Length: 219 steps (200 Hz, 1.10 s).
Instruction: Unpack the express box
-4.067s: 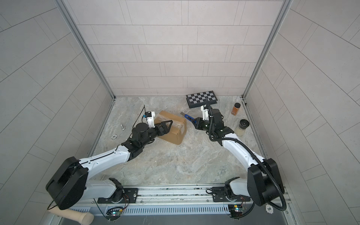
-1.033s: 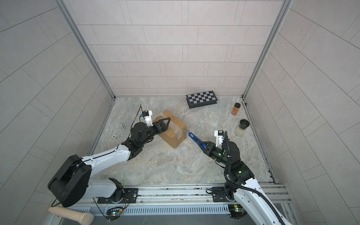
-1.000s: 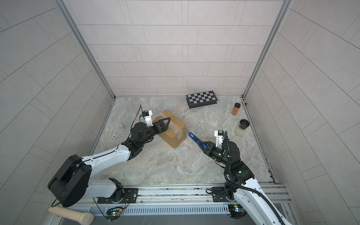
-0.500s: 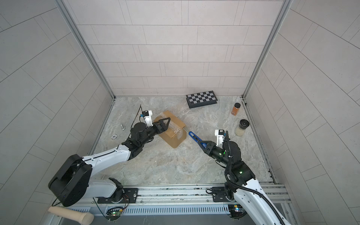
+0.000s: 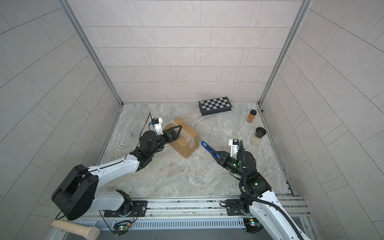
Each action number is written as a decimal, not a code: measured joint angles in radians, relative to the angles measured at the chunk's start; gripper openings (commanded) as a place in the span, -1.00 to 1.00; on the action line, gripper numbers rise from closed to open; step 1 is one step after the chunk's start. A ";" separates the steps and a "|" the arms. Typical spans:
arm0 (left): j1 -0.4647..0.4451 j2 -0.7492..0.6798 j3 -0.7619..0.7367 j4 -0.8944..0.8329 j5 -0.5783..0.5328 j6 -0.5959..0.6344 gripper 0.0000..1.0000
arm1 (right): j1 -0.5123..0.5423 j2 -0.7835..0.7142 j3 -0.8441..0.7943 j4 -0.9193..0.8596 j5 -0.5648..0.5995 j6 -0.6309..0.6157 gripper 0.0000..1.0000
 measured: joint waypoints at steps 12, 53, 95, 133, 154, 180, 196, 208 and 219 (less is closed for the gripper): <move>0.000 0.000 0.000 0.000 0.000 0.000 1.00 | 0.000 0.001 -0.002 0.002 0.000 0.000 -1.00; 0.000 0.001 0.000 0.003 0.002 0.000 1.00 | 0.000 0.015 -0.006 0.021 0.000 0.007 -1.00; 0.000 0.004 0.000 0.007 0.003 -0.001 0.99 | 0.000 0.018 -0.006 0.031 0.000 0.008 -1.00; 0.002 0.010 0.000 0.020 0.003 -0.011 0.99 | 0.000 0.021 -0.006 0.047 0.000 0.011 -1.00; 0.002 0.012 0.000 0.024 0.003 -0.012 0.99 | 0.000 0.032 -0.006 0.055 -0.001 0.013 -1.00; 0.002 0.013 0.000 0.025 0.003 -0.015 0.99 | 0.000 0.044 -0.008 0.065 -0.004 0.018 -1.00; 0.002 0.014 0.000 0.026 0.005 -0.016 0.99 | 0.000 0.044 -0.011 0.069 -0.003 0.021 -1.00; 0.002 0.014 -0.001 0.026 0.006 -0.016 0.99 | 0.000 0.043 -0.016 0.070 -0.003 0.022 -1.00; 0.002 0.014 -0.001 0.026 0.006 -0.016 0.99 | 0.000 0.042 -0.022 0.075 -0.003 0.023 -1.00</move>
